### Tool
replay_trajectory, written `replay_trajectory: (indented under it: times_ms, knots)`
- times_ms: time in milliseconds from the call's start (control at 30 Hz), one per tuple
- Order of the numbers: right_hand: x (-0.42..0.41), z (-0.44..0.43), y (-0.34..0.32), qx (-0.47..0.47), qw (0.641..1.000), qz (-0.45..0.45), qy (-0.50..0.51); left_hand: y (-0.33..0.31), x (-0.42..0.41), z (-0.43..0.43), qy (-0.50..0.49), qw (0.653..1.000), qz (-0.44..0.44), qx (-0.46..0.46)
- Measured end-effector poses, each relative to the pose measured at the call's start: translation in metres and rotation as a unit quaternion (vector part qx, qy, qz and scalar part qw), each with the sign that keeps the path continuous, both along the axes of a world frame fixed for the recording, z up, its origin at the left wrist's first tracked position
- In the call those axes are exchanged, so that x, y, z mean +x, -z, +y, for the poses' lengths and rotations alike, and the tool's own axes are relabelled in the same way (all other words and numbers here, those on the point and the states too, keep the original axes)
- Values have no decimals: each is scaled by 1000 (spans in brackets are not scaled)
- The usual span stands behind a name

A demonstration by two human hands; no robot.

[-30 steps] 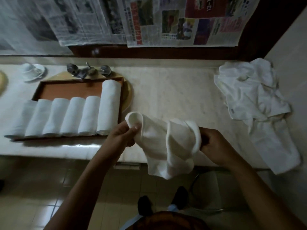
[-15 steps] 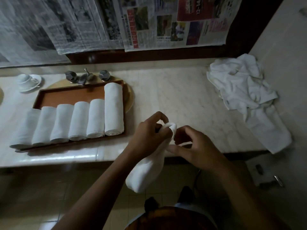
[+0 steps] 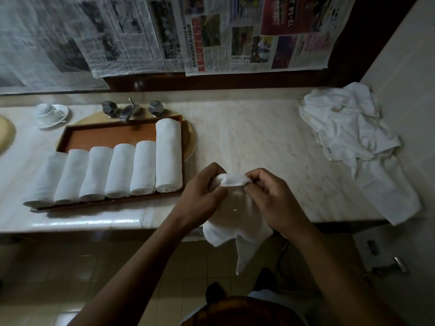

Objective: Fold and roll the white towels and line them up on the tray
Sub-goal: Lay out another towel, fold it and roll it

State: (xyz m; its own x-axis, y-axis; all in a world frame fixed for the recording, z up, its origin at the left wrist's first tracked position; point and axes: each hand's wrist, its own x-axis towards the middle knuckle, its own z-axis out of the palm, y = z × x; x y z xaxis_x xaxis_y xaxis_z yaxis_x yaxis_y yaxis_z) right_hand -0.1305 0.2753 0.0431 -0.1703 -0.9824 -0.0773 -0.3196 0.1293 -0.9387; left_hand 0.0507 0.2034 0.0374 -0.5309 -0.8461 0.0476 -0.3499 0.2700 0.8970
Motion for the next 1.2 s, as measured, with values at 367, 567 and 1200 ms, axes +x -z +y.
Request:
replay_trajectory:
  times_ms: [367, 567, 1200]
  knots:
    - [-33, 3, -8, -41, 996, 7, 75, 34, 11, -15, -47, 981, -133, -132]
    - [-63, 13, 6, -34, 990, -8, 135, 35, 42, -25, -125, 968, -149, -158]
    - [-30, 9, 13, -75, 981, 163, 70, -8, -6, -30, 87, 963, -170, -188]
